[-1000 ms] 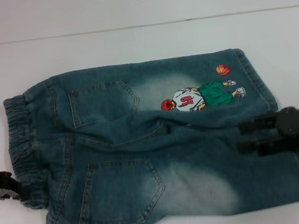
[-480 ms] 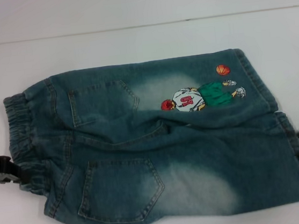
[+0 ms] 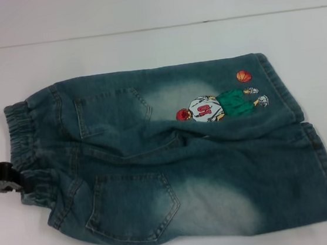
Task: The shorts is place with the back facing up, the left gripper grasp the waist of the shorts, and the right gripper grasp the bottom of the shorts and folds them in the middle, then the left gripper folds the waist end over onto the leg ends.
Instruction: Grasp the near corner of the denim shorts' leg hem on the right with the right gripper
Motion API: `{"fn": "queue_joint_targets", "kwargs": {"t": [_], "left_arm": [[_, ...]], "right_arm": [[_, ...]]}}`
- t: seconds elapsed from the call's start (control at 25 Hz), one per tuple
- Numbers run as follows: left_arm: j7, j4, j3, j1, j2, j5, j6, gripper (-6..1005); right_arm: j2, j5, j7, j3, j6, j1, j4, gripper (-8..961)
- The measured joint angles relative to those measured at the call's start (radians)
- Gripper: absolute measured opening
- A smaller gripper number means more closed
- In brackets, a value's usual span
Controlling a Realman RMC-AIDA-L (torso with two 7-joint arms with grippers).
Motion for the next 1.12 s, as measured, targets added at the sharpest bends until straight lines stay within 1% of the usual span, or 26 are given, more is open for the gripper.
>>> {"fn": "queue_joint_targets", "kwargs": {"t": [0.24, 0.56, 0.76, 1.12], "left_arm": [[0.000, -0.005, 0.001, -0.003, -0.003, 0.000, -0.010, 23], [0.003, -0.014, 0.002, -0.001, -0.006, 0.000, -0.017, 23], [0.003, -0.023, 0.002, -0.004, -0.006, 0.000, -0.020, 23], [0.008, -0.028, 0.002, -0.004, -0.008, 0.000, -0.022, 23]], "right_arm": [[0.004, -0.036, 0.003, -0.022, 0.008, 0.016, 0.041, 790], [0.021, -0.043, 0.004, -0.064, 0.058, 0.035, 0.106, 790], [0.029, -0.048, 0.005, -0.072, 0.088, 0.048, 0.128, 790], [0.058, -0.035, -0.008, -0.066, 0.104, 0.062, 0.129, 791]]}}
